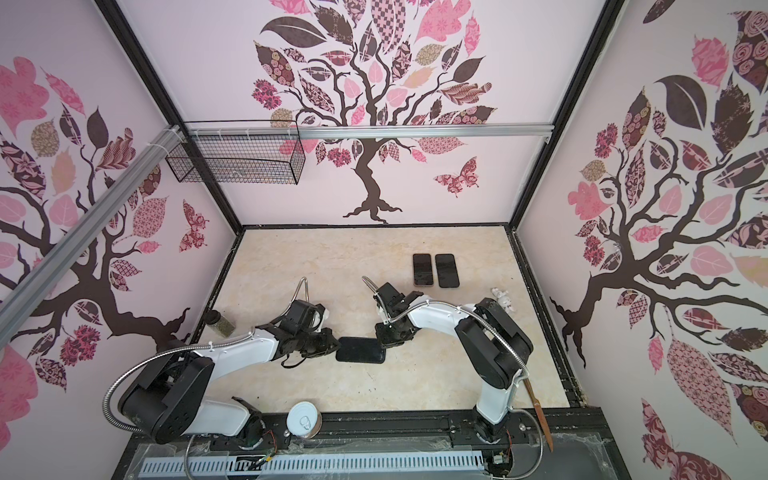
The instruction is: Put the phone into the phone case
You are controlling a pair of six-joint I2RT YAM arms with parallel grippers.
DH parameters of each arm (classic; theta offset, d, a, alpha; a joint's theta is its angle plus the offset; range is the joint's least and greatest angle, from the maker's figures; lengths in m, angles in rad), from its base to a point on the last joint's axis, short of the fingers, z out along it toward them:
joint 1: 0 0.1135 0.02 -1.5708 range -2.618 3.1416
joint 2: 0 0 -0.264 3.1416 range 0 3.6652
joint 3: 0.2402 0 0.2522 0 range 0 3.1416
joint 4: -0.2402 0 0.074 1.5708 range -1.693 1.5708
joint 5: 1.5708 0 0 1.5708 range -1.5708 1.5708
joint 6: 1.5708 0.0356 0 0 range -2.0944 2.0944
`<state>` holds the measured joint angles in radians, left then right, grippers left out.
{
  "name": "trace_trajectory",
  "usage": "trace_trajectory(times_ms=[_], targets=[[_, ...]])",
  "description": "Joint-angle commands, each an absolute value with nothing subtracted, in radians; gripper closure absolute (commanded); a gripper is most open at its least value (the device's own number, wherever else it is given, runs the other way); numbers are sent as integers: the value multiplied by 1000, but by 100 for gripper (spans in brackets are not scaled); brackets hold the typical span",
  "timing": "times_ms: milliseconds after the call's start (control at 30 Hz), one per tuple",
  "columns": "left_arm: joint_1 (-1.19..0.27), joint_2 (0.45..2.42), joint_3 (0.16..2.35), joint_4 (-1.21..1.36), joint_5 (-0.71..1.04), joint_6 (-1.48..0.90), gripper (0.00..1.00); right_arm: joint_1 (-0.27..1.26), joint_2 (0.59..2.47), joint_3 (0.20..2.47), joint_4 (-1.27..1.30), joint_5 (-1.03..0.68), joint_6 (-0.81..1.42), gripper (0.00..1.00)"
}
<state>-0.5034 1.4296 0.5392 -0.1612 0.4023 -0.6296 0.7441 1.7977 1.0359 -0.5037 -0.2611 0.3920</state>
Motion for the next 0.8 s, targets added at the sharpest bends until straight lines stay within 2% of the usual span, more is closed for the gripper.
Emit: trace_trajectory(times_ms=[0, 767], targets=[[-546, 1479, 502, -87, 413, -636, 86, 843, 2122, 933, -255, -186, 380, 88], [-548, 1479, 489, -83, 408, -640, 86, 890, 2279, 977, -247, -116, 411, 89]])
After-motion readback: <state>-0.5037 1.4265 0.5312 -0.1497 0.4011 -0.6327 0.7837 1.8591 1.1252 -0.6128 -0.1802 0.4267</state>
